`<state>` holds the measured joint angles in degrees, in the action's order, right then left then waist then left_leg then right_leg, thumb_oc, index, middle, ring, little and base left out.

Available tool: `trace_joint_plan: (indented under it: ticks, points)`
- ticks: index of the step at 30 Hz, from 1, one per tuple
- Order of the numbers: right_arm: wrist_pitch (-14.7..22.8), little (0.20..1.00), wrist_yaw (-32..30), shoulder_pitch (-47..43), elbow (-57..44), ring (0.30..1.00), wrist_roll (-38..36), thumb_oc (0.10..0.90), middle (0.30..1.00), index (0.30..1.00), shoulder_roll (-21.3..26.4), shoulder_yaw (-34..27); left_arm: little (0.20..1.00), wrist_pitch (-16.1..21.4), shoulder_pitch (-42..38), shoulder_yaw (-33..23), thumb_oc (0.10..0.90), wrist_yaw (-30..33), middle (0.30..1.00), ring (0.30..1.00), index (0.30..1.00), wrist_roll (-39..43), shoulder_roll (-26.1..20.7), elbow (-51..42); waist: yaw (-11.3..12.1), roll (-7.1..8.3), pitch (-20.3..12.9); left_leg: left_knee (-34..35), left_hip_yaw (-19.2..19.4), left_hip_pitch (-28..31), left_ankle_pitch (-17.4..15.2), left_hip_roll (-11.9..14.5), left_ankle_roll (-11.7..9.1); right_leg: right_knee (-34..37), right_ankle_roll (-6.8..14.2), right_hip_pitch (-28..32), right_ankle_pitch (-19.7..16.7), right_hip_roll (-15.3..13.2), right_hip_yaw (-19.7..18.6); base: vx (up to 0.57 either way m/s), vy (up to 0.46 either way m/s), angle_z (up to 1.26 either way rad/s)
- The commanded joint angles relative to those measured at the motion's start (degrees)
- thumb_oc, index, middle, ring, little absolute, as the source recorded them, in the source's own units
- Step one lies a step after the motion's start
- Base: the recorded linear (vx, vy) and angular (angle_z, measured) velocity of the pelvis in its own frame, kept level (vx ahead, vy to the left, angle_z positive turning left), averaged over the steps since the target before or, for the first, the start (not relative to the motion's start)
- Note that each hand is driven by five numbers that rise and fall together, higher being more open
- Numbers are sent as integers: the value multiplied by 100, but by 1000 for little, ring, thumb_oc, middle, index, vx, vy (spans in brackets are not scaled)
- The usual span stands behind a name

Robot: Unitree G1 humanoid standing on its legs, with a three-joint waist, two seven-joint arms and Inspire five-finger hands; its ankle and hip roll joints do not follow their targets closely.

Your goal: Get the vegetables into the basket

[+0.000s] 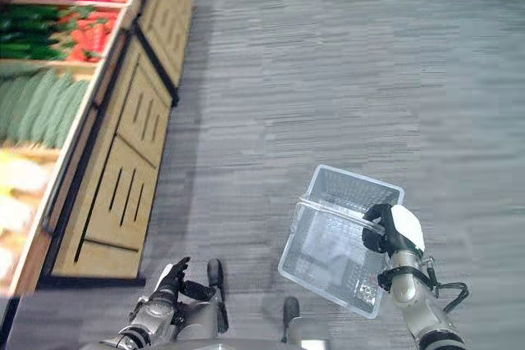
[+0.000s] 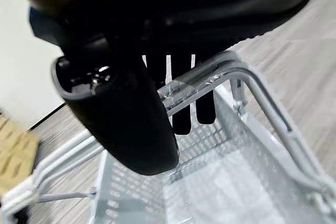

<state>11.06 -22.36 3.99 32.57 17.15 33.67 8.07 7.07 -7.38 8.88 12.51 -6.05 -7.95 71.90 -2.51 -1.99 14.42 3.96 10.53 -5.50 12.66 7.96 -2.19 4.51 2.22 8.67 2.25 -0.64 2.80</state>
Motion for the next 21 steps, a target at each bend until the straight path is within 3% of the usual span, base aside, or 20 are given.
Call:
trace_joint_plan:
  ticks: [1, 12, 18, 21]
  points:
    - [463, 300, -445, -600, -743, 300, -89, 400, 300, 300, -2, -340, 1000, -119, 359, 184, 900, 71, 1000, 1000, 1000, -201, -249, 320, 219, 560, -224, -524, 147, 327, -1141, -236, -73, -631, 660, -468, -143, -849, 44, 37, 168, -29]
    - [460, 300, -435, -888, -576, 300, -104, 400, 300, 300, -75, -157, 1000, -128, 343, 111, 900, 140, 1000, 1000, 1000, -159, -353, 298, 275, 654, -211, -348, 258, 460, -1353, -560, 215, -1002, 965, -797, -722, -1043, -208, 45, 155, 2]
    - [479, 300, -448, -1058, -519, 300, -129, 400, 300, 300, -135, -67, 1000, -135, 259, 105, 900, 198, 1000, 1000, 1000, -112, -395, 266, 262, 507, -164, -80, 236, 806, -1427, -656, 379, -2157, 962, -1230, -867, -983, -121, 30, 133, -16]
    - [461, 300, -404, -997, -574, 300, -99, 400, 300, 300, -152, -67, 1000, -137, 195, 117, 900, 192, 1000, 1000, 1000, -95, -429, 267, 157, 464, -132, 9, 97, 1038, -1486, -696, 375, -2126, 895, -1550, -814, -791, -85, 116, 70, 7]
